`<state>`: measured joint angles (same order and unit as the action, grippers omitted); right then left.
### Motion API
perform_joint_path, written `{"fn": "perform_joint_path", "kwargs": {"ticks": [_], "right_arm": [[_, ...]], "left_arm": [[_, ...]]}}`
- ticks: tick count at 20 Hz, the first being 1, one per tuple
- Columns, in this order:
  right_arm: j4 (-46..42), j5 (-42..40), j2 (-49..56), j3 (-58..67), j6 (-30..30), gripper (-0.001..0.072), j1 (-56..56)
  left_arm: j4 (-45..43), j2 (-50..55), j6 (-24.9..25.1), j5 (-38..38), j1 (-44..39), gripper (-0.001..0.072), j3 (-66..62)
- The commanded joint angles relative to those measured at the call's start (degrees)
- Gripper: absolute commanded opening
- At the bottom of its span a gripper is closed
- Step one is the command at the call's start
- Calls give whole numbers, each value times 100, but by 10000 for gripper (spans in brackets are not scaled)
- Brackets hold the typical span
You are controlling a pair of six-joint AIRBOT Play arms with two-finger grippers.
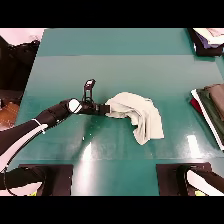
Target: Fold the shirts.
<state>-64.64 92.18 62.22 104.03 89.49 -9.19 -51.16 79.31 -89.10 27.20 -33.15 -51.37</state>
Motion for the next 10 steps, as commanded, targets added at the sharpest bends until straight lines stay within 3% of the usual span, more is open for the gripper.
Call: {"fn": "perform_joint_path", "kwargs": {"ticks": [1,5,6,7,8,10], "right_arm": [[59,232,-15,-247,-94,19,4],[66,35,-365,-2229,-448,22,103],[68,-192,-466,-2865,-595,93,151],[72,-492,-553,-3560,-634,352,232],[79,-782,-588,-4164,-634,561,330],[79,-1399,-551,-5219,-643,594,577]], "left_arm": [[-503,-101,-50,433,114,28,-391],[-1956,-669,-48,1523,431,29,-1506],[-2240,-787,-50,1744,446,28,-1738],[-2514,-901,-48,1939,444,28,-1932],[-2557,-973,-48,2098,444,29,-2057],[-2562,-1005,-46,2354,444,29,-2227]]}}
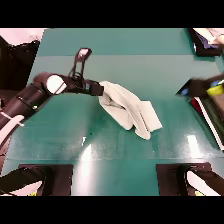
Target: Fold the shirts.
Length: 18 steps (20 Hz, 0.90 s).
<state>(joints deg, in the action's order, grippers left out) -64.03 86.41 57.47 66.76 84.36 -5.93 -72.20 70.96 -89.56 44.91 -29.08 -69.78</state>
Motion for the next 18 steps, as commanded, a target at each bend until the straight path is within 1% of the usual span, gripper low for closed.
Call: {"fn": "perform_joint_path", "kwargs": {"ticks": [1,2,4,5,7,11,13,14,15,16,18], "right_arm": [[107,-1121,2,-1910,-133,594,426],[236,-1335,105,-2190,-144,594,557],[839,-1611,402,-2514,-452,594,868],[1222,-1650,568,-2557,-651,594,1021],[1620,-1818,839,-2555,-817,594,1357],[1641,-2267,1137,-2555,-831,594,1910],[1635,-2382,1213,-2555,-831,577,2118],[1626,-2444,1241,-2555,-831,542,2194],[1602,-2494,1250,-2555,-833,334,2249],[1580,-2500,1209,-2555,-892,15,2258],[1580,-2546,918,-2518,-925,17,2103]], "left_arm": [[-457,-173,-2,638,37,29,-387],[-457,-168,-2,686,37,29,-385],[-457,-168,-2,817,37,29,-385],[-457,-166,-2,879,37,29,-385],[-457,-168,-2,951,37,29,-385],[-457,-168,-4,1093,37,29,-385],[-457,-166,-4,1143,37,29,-385],[-457,-166,-4,1154,37,29,-385],[-457,-168,-4,1180,37,29,-385],[-459,-168,-2,1224,37,29,-387],[-754,-234,-4,1335,37,29,-444]]}}
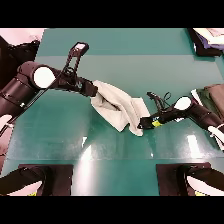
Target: Fold the shirts.
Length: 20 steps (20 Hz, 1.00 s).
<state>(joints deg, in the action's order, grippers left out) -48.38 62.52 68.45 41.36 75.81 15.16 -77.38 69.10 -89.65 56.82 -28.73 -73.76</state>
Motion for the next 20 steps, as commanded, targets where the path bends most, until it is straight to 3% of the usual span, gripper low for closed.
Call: {"fn": "perform_joint_path", "kwargs": {"ticks": [1,5,8,11,16,20], "right_arm": [[20,-129,-433,151,-68,17,-192],[31,57,-1624,1421,-22,15,-1255],[33,457,-2267,2664,-17,15,-2151],[57,907,-2662,3646,-15,16,-2857],[28,1508,-2907,4623,238,15,-3414],[33,2444,-2358,5073,763,15,-3421]], "left_arm": [[-485,-48,4,350,2,29,-271],[-1165,-48,79,1333,2,29,-1937],[-1062,-48,452,1989,2,29,-3464],[-542,-66,457,2745,2,29,-4732],[885,-752,457,2898,2,29,-4872],[881,-839,461,3112,2,28,-4509]]}}
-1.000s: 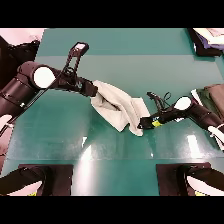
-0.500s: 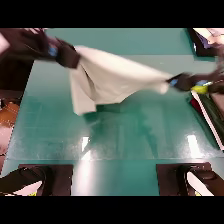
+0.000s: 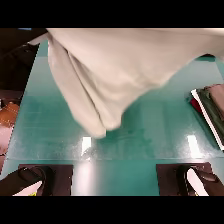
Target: Fold the shirts.
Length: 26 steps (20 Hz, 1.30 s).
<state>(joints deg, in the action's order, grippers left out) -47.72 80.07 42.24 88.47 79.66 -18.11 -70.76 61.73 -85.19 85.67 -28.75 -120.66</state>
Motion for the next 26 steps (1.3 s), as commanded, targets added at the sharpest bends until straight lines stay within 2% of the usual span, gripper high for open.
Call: {"fn": "perform_joint_path", "kwargs": {"ticks": [1,4,7,10,13,14,15,16,17,18,19,22,26], "right_arm": [[-31,890,472,391,479,15,-94],[-52,1318,1193,380,586,15,-94],[-35,1237,1917,-48,579,15,-94],[-26,680,2610,-824,315,17,-92],[-33,-201,3119,-1248,92,18,-94],[-26,-407,3241,-1226,74,18,-94],[-31,-544,3355,-1130,44,18,-94],[-24,-632,3491,-944,-33,23,-94],[-22,-621,3615,-721,-153,84,-94],[-24,-564,3731,-466,-245,390,-96],[-24,-442,3821,-203,-245,598,-111],[-42,-140,3882,369,-245,573,-111],[-52,55,3543,278,-278,573,22]], "left_arm": [[212,-85,20,260,4,29,616],[195,232,413,236,4,29,1989],[68,957,791,-369,4,29,3121],[-564,1939,789,-1003,9,29,3381],[-846,2481,356,-1370,358,31,3241],[-822,2483,245,-1425,542,164,3224],[-741,2472,83,-1403,756,451,3158],[-586,2465,-42,-1290,957,530,3075],[-339,2439,-31,-1145,1172,531,3029],[-96,2406,-28,-1019,1351,531,3029],[146,2402,48,-813,1517,531,3032],[291,2402,162,-409,1659,531,3042],[931,2378,199,-730,1491,531,3786]]}}
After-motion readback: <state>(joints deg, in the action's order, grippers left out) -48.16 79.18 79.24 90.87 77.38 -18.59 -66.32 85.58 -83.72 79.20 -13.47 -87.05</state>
